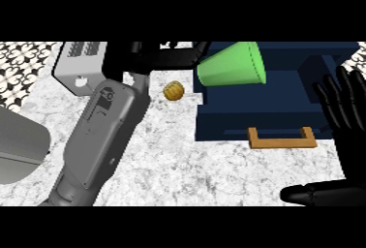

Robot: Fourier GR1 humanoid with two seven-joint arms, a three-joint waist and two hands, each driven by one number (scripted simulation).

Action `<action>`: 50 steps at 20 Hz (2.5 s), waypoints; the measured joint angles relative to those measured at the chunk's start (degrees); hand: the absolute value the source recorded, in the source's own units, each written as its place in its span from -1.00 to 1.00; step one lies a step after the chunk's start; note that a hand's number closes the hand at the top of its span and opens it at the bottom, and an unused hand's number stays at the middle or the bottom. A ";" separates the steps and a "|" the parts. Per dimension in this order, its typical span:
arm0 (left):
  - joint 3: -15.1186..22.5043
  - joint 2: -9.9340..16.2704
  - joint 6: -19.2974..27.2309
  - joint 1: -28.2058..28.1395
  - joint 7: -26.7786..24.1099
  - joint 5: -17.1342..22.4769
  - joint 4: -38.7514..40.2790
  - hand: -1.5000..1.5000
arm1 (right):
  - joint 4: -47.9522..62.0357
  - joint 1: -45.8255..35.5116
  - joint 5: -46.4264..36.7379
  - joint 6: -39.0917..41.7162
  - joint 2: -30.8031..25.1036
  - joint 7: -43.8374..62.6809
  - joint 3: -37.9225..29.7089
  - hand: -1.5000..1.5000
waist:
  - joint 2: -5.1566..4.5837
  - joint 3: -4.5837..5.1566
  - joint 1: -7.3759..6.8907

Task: Pick up the cup, place it into the drawer and close the drawer

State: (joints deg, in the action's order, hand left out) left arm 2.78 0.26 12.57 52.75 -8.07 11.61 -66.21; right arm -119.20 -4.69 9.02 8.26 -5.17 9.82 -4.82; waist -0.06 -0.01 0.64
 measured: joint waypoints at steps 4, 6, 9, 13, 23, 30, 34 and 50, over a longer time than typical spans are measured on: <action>0.19 -0.15 1.24 4.53 -2.01 0.21 7.63 1.00 | 0.71 -0.68 0.46 0.31 -0.51 -0.05 -0.66 -1.00 | -0.09 0.00 0.27; 1.22 -0.19 3.33 7.23 -2.56 1.63 11.13 1.00 | 1.18 -0.74 0.79 0.83 -0.84 -0.30 -0.88 -1.00 | -0.13 -0.01 0.49; 2.64 -0.22 4.79 9.91 -4.88 3.92 16.59 1.00 | 2.16 -0.15 0.93 1.54 -0.79 -1.80 -1.05 -1.00 | -0.19 -0.02 0.73; 5.64 -0.24 7.02 13.61 -7.46 7.57 23.24 1.00 | 1.92 -1.35 0.53 0.79 -0.41 -0.72 -0.25 -1.00 | -0.27 -0.02 1.15; 14.78 -0.26 9.69 19.50 -11.14 16.28 36.18 1.00 | 3.63 -1.91 0.72 1.67 -0.37 -2.80 -0.39 -1.00 | -0.70 -0.05 2.81; 21.82 -0.25 11.75 21.87 -11.44 20.31 40.62 1.00 | 3.97 -2.36 1.55 2.63 -0.66 -2.72 -0.03 -1.00 | -0.99 -0.08 4.32; 26.10 -0.25 13.43 23.06 -10.40 20.97 42.44 -1.00 | 4.09 -2.86 1.47 2.67 -0.16 -2.94 0.80 -1.00 | -1.19 -0.10 5.13; 28.57 -0.26 13.27 22.88 -16.14 29.83 39.71 -1.00 | 2.90 -2.29 6.84 4.49 0.15 -1.91 0.37 -1.00 | -1.05 -0.05 4.69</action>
State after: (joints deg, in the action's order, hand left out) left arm 31.35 0.00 25.84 75.63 -24.20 41.43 -26.49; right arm -116.30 -6.98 15.85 12.75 -5.02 7.91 -4.45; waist -1.12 -0.06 5.32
